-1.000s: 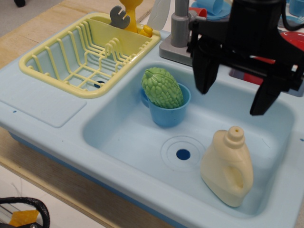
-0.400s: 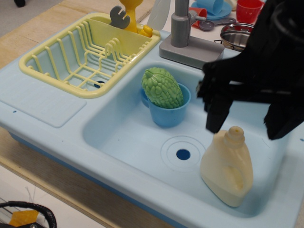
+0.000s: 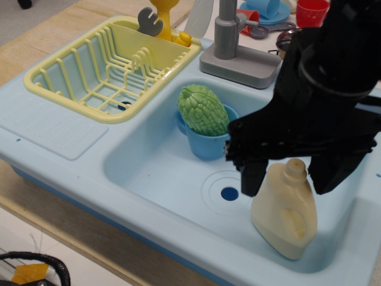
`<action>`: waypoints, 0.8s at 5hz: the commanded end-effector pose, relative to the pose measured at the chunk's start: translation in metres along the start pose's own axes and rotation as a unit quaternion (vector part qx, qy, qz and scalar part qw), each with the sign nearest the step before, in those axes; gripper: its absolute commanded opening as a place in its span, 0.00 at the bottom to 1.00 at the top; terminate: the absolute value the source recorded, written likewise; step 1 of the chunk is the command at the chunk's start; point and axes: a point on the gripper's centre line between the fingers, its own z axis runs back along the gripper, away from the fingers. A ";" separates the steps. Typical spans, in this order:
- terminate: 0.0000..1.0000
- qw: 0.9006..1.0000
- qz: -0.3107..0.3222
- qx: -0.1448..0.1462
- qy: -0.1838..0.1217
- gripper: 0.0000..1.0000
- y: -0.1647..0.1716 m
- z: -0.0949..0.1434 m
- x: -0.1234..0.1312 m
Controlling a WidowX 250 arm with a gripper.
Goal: Put detergent from sink into drying rack
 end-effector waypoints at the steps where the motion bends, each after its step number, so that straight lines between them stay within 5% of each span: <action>1: 0.00 0.999 0.018 -0.032 -0.010 1.00 -0.005 -0.001 0.005; 3: 0.00 0.999 0.016 -0.049 -0.004 1.00 -0.011 -0.018 -0.003; 4: 0.00 0.998 0.036 -0.046 -0.002 0.00 -0.010 -0.025 -0.009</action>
